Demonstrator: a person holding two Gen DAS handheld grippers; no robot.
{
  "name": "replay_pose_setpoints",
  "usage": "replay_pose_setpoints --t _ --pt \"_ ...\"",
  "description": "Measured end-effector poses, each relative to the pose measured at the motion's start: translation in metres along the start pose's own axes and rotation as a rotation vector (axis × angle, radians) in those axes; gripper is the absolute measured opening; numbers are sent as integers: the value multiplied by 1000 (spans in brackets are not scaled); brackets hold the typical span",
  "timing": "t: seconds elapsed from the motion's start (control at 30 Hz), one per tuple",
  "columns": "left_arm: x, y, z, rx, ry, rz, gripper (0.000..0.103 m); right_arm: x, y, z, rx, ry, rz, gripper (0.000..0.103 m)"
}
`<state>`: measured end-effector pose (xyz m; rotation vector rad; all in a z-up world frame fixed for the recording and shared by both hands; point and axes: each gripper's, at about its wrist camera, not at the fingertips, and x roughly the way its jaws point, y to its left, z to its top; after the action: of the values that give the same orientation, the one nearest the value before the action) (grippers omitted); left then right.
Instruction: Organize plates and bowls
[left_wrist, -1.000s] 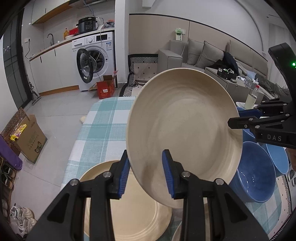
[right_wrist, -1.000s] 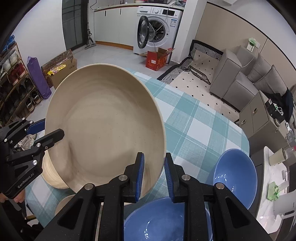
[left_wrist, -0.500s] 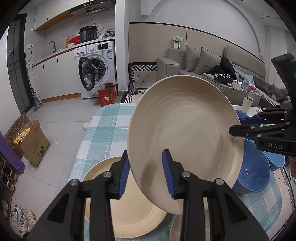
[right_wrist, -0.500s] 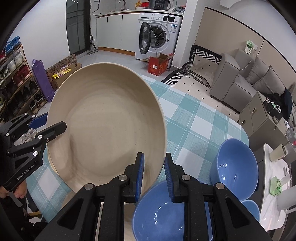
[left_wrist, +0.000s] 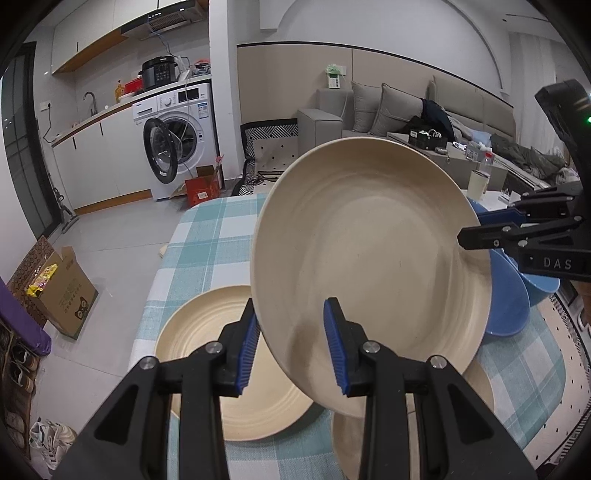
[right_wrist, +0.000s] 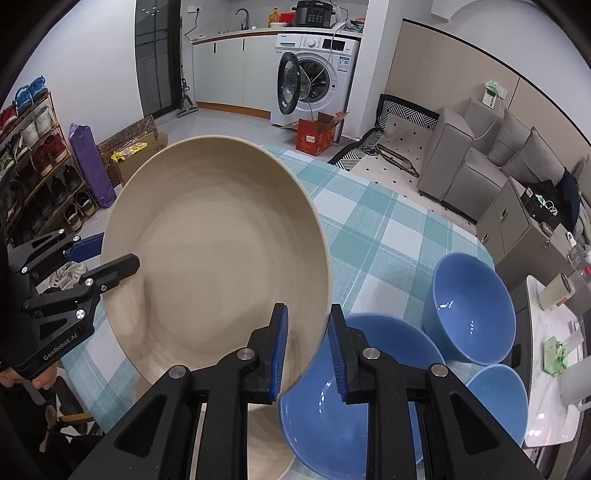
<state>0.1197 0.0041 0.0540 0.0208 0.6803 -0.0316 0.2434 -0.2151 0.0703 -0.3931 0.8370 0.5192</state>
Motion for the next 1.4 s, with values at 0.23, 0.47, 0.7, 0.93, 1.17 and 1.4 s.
replay_pose_setpoints --t 0.23,0.47,0.7,0.93,1.17,1.4 --pt "-5 -7 -13 6 14 -20 33 -9 3 -17 2 -10 2 22" --pt "-11 -5 -24 6 24 -19 33 -7 10 -33 -2 3 26 22" --pt "-14 -2 -36 1 37 -24 33 -6 22 -51 -12 18 47 22" --pt "-12 1 -49 -8 61 -37 33 -3 30 -70 -14 42 68 22" --pt "-12 -2 -57 -5 79 -49 33 1 34 -87 -8 60 82 22" --pt "-12 -5 -61 5 91 -51 33 2 39 -102 -13 76 88 22"
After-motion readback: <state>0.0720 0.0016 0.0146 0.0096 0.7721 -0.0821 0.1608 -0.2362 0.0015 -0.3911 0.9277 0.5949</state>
